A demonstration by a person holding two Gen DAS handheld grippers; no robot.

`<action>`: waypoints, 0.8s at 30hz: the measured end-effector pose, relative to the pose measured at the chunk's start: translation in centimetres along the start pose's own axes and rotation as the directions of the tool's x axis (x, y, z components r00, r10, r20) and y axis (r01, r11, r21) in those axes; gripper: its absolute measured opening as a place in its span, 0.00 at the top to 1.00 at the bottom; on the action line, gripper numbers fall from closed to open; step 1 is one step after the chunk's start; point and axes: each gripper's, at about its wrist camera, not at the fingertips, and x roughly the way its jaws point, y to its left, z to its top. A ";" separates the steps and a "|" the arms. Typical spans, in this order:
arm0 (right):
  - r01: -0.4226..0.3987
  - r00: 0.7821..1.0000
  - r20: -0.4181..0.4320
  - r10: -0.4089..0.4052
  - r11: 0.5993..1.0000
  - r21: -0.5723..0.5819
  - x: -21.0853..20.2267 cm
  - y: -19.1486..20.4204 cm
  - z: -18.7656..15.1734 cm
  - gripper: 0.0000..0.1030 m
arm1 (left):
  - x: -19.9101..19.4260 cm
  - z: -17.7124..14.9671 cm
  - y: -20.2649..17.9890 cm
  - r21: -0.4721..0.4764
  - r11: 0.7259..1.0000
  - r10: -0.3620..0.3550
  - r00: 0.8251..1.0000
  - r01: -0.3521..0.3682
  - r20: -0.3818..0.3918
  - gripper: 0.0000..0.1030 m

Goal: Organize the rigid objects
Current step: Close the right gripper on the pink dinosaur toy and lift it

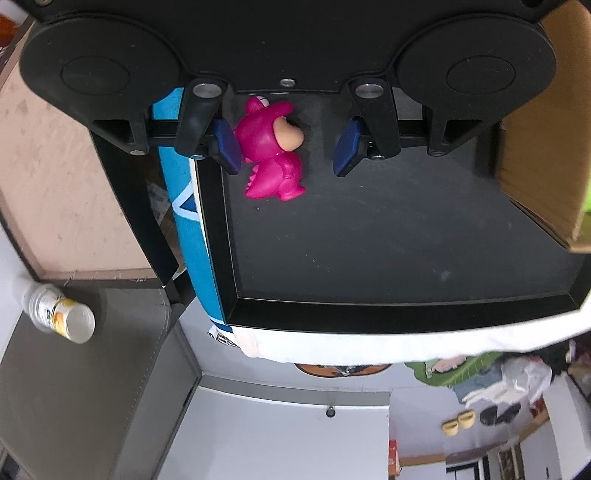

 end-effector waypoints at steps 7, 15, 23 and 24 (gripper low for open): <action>0.060 0.998 0.010 -0.059 0.997 -0.038 0.5 0.6 -0.1 0.48 | 0.1 0.0 0.0 0.003 1.000 0.007 1.000 -0.007 -0.004 0.84; 0.062 0.998 -0.017 -0.064 0.996 -0.064 1.0 1.2 -0.6 0.59 | 0.2 0.1 -0.1 0.010 1.000 0.015 1.000 -0.015 -0.005 0.84; 0.039 0.999 -0.029 -0.041 0.998 -0.048 -0.8 1.3 -1.2 0.59 | 0.2 0.1 0.0 0.002 1.000 0.011 1.000 -0.011 -0.008 0.84; 0.036 0.999 -0.032 -0.038 0.998 -0.044 -1.0 1.4 -1.4 0.59 | 0.2 0.1 0.0 0.002 1.000 0.010 1.000 -0.010 -0.008 0.84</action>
